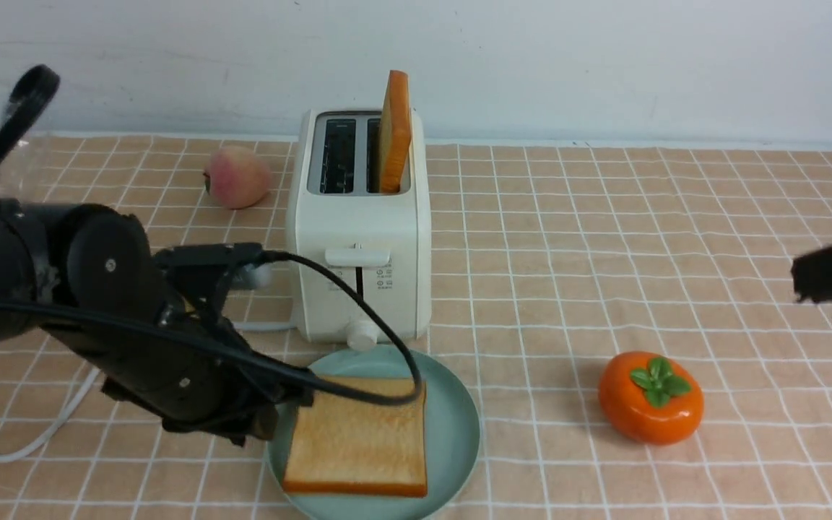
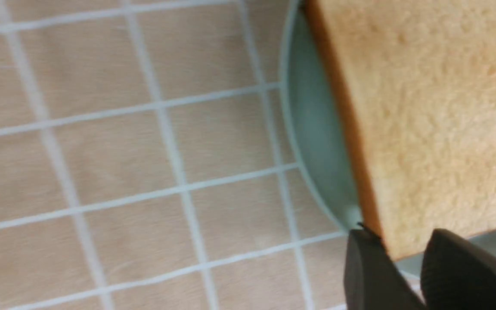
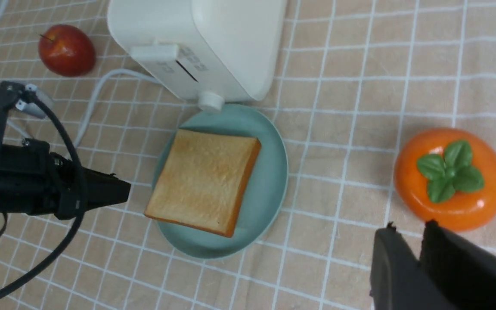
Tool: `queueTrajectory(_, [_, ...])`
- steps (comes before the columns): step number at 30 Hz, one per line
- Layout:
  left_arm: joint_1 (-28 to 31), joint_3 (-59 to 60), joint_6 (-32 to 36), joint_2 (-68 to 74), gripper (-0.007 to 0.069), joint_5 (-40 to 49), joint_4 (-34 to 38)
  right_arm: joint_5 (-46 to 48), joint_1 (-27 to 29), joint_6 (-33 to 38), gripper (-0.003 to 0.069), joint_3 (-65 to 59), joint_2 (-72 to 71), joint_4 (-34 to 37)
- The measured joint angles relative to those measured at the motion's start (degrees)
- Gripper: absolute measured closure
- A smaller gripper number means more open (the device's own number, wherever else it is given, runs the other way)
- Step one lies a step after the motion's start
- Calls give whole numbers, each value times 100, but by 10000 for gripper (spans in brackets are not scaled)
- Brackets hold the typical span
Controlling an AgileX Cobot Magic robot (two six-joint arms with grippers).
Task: Take toasted bread from bread machine on light coffee tablecloth place on plate.
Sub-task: 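Place the slice of bread on the plate with the left gripper, then grasp the toast slice in the toaster and pull it up out of the slot with the right gripper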
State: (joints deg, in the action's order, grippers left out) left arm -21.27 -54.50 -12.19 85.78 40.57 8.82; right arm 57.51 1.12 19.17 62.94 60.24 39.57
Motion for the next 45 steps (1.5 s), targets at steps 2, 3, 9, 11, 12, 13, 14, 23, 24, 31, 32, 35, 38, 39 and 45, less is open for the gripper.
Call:
queueTrajectory(2, [0,-52,-514,-262,615,280,-681,203,0,5,552,559,329,50])
queueTrajectory(3, [0,-52,-514,-262,615,280,-681,223,0,5,552,616,365,61])
queueTrajectory(9, [0,-56,-1292,-1605,638,973,-1625,456,-1026,-142,552,2426,1835,-131])
queueTrajectory(11, [0,-34,-1377,-2151,638,1022,-1699,396,-1427,-355,550,2930,2314,-438])
queueTrajectory(12, [0,5,-1451,-2539,638,1047,-1713,324,-1699,-532,545,3217,2652,-648])
queueTrajectory(13, [0,46,-1511,-2802,638,1060,-1728,262,-1860,-659,538,3510,2884,-863])
queueTrajectory(14, [0,101,-1559,-3067,638,1066,-1728,185,-2002,-761,532,3690,3060,-992])
queueTrajectory(23, [0,1285,-1813,-5698,638,1165,-1564,-579,-2479,-1441,270,6124,5633,-1642])
queueTrajectory(24, [0,1434,-1820,-5990,638,1180,-1484,-692,-2479,-1443,233,6323,5869,-1636])
queueTrajectory(31, [0,1806,-1825,-7038,638,1463,-1111,-1556,-2479,-1465,102,6848,6906,-1489])
queueTrajectory(32, [0,1806,-1825,-7145,638,1525,-1066,-1693,-2479,-1465,105,6857,6994,-1358])
queueTrajectory(35, [0,1811,-1825,-7258,638,1576,-1034,-1828,-2479,-1413,145,6880,7087,-1028])
queueTrajectory(38, [0,1811,-1830,-7307,638,1604,-1022,-1843,-2492,-1117,331,6894,7097,-741])
queueTrajectory(39, [0,1811,-1830,-7313,638,1609,-1022,-1837,-2492,-1064,412,6894,7087,-733])
queueTrajectory(45, [0,1811,-1830,-7313,638,1609,-1027,-1754,-2491,-935,662,6894,6964,-1123])
